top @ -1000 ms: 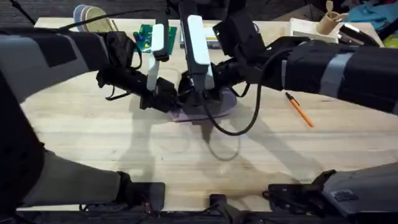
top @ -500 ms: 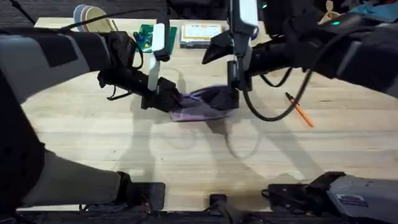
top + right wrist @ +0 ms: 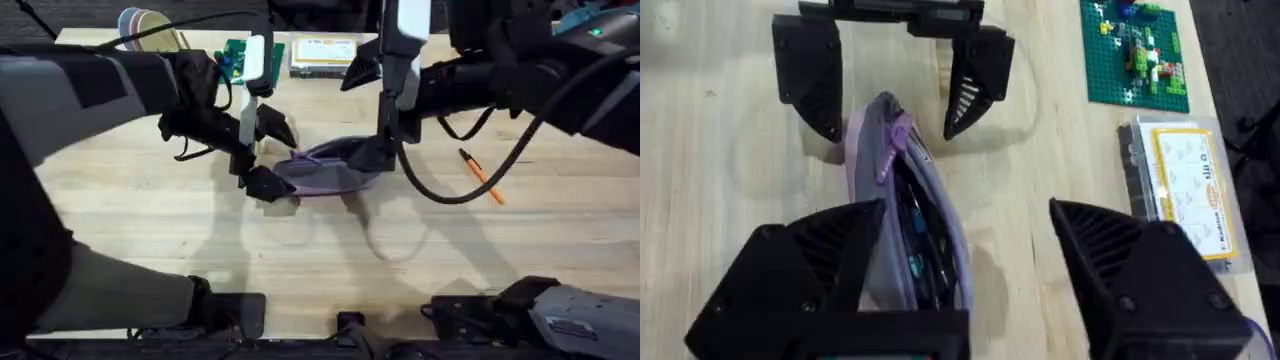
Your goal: Unzip the bag, pick up the pens from the table one at a time and place them inside, then zip the bag closed.
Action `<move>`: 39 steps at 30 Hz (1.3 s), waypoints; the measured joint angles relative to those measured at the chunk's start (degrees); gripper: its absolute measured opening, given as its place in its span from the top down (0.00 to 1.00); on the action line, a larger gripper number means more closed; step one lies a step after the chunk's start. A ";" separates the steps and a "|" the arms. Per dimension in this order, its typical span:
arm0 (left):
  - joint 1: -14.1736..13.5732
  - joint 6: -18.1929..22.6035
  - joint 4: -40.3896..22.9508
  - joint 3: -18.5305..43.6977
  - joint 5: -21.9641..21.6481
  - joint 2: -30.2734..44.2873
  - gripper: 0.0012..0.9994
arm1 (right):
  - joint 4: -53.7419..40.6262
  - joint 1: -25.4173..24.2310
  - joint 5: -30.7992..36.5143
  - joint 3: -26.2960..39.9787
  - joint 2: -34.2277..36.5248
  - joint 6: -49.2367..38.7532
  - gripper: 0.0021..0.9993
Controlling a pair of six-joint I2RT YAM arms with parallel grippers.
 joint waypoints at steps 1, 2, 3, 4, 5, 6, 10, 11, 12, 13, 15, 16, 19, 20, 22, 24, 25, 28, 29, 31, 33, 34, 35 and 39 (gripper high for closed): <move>0.00 0.00 0.11 0.00 0.01 0.00 0.01 | 0.00 0.00 0.00 0.00 0.00 0.00 0.00; 0.00 -0.02 0.23 0.00 0.01 0.00 0.01 | 0.00 0.02 0.00 0.00 0.00 0.00 0.00; 0.00 -0.02 0.22 0.01 0.01 0.00 0.01 | 0.00 0.02 0.00 0.00 0.00 0.00 0.00; 0.02 -0.02 0.08 0.00 -0.01 0.00 0.01 | 0.00 0.04 0.00 0.00 0.00 0.00 0.00; 0.02 -0.02 -0.28 0.03 -0.02 0.00 0.01 | 0.00 0.07 0.00 0.00 0.00 0.00 0.00; 0.02 -0.01 -1.05 0.12 -0.06 0.00 0.01 | -0.02 0.20 0.02 0.00 0.00 0.00 0.00; 0.46 -0.02 -5.59 1.33 -0.13 -0.73 0.00 | -0.03 1.26 0.09 0.00 0.00 0.00 0.00; 0.73 -0.02 -6.62 1.77 -0.22 -1.35 0.00 | -0.04 1.58 0.09 0.00 0.00 0.00 0.00; 1.08 -0.02 -7.62 2.33 -0.25 -2.24 0.01 | -0.04 1.76 0.09 0.00 0.00 0.00 0.00; 1.54 -0.01 -8.58 3.04 -0.25 -3.28 0.01 | -0.04 1.98 0.09 0.00 0.00 -0.02 0.02; 2.79 0.00 -10.28 4.78 -0.25 -5.95 0.01 | -0.09 2.23 0.11 0.00 0.00 0.11 0.14; 3.32 0.00 -10.90 5.40 -0.25 -7.06 0.00 | -0.16 2.23 0.15 0.00 0.00 0.14 0.18; 5.30 0.02 -12.83 7.35 -0.23 -11.16 0.01 | -1.03 2.23 0.18 0.00 0.00 0.19 0.27; 5.92 0.02 -13.25 7.83 -0.23 -12.44 0.01 | -1.39 2.23 0.31 0.00 0.00 0.17 0.30; 7.03 0.04 -13.87 8.26 -0.23 -14.65 0.01 | -1.88 2.23 0.33 0.00 0.00 0.16 0.37; 8.18 0.08 -14.69 8.35 -0.23 -16.89 0.01 | -2.09 2.23 0.35 0.00 0.00 0.16 0.52; 8.62 0.11 -15.07 8.35 -0.25 -17.76 0.01 | -2.08 2.23 0.35 0.00 0.00 0.16 0.59; 9.88 0.17 -16.03 8.35 -0.25 -20.52 0.01 | -2.12 2.23 0.35 0.00 0.13 0.33 0.94; 10.18 0.17 -16.25 8.35 -0.25 -21.31 0.01 | -2.08 2.23 0.37 0.00 0.31 0.33 0.96; 10.66 0.17 -16.44 8.35 -0.25 -22.88 0.00 | -2.03 2.23 0.35 0.00 1.10 0.36 0.97; 10.86 0.17 -16.45 8.35 -0.25 -24.35 0.01 | -2.05 2.23 0.35 0.00 2.40 0.37 0.97; 10.86 0.17 -16.45 8.35 -0.25 -24.86 0.00 | -2.03 2.23 0.35 0.00 3.17 0.35 0.97; 10.86 0.17 -16.45 8.35 -0.25 -25.40 0.01 | -2.05 2.23 0.35 0.00 4.00 0.37 0.97; 10.86 0.17 -16.56 8.35 -0.25 -26.62 0.01 | -2.03 2.23 0.37 0.00 7.27 0.37 0.97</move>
